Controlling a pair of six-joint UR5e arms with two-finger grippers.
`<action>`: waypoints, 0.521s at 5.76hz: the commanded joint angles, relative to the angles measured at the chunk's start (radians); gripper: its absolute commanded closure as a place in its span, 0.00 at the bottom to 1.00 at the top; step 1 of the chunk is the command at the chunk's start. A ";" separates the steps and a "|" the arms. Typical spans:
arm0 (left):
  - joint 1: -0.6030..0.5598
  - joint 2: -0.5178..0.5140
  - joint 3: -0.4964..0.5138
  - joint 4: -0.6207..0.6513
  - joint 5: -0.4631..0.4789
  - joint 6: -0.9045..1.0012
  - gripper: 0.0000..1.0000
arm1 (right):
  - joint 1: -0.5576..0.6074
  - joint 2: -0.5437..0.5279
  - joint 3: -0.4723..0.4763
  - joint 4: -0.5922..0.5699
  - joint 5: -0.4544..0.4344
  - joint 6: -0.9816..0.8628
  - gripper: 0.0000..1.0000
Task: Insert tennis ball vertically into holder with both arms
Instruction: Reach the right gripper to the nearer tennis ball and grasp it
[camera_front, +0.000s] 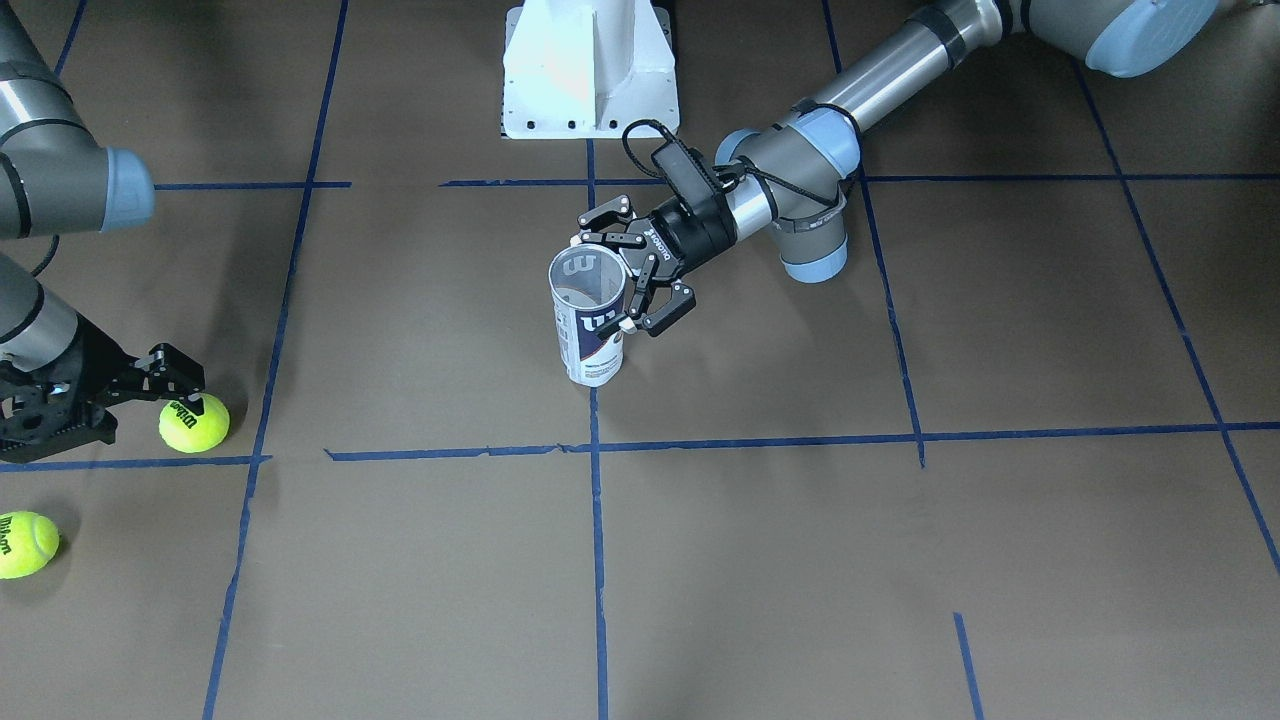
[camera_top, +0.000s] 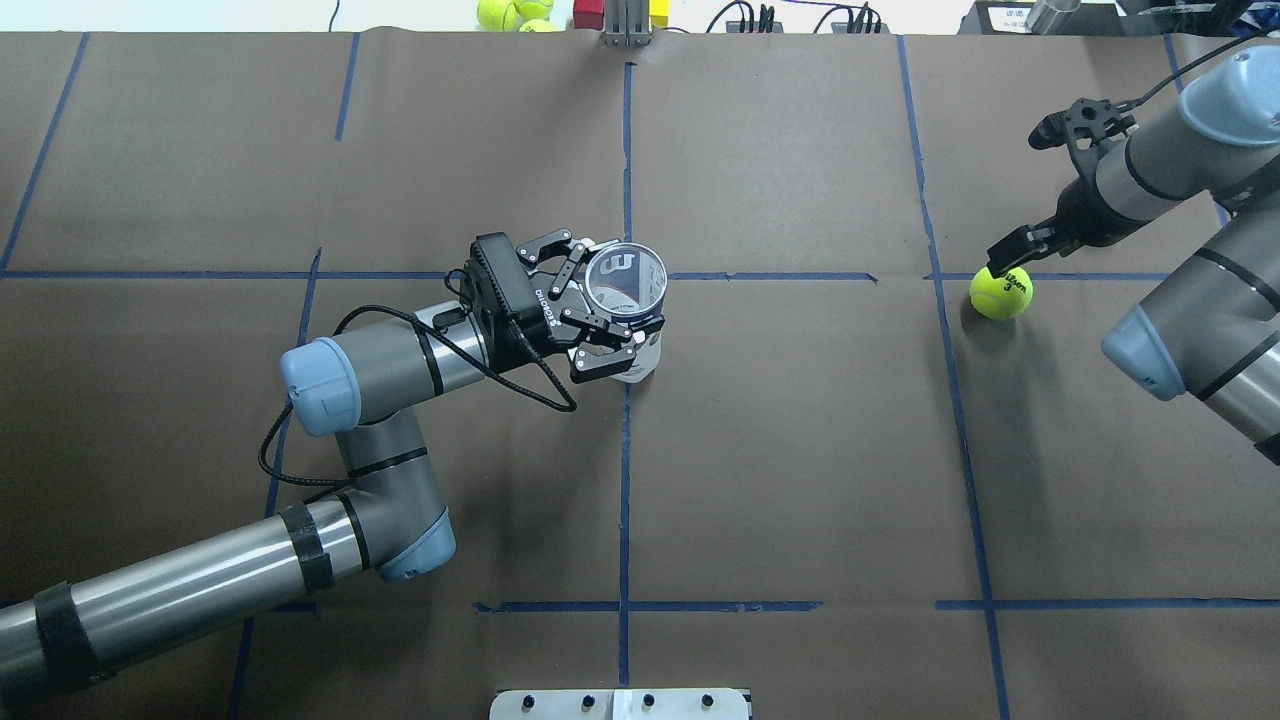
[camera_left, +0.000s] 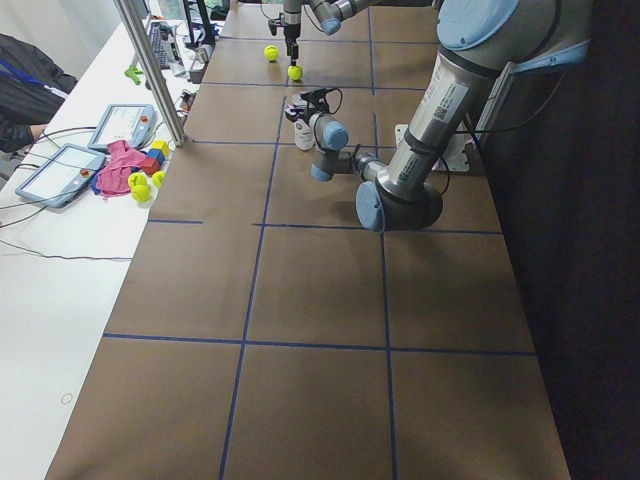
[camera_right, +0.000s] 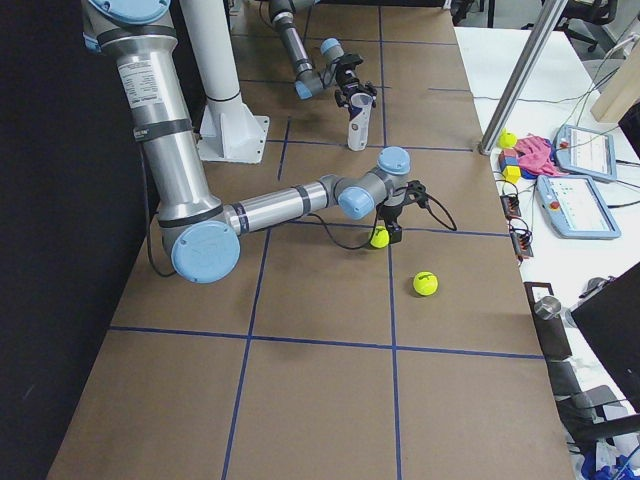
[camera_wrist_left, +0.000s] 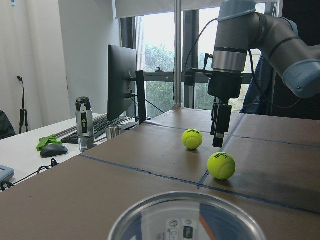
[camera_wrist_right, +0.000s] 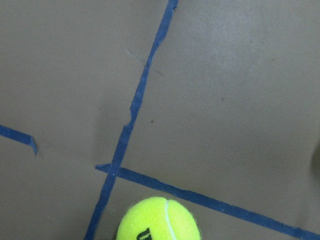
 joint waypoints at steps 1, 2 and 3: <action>0.000 0.005 0.000 -0.001 0.000 0.000 0.01 | -0.049 0.002 -0.024 0.003 -0.040 -0.003 0.01; 0.000 0.005 0.000 -0.001 0.000 0.000 0.01 | -0.067 0.002 -0.030 0.003 -0.055 -0.004 0.01; 0.000 0.005 0.000 -0.001 0.000 0.000 0.01 | -0.087 0.003 -0.036 0.001 -0.078 -0.006 0.11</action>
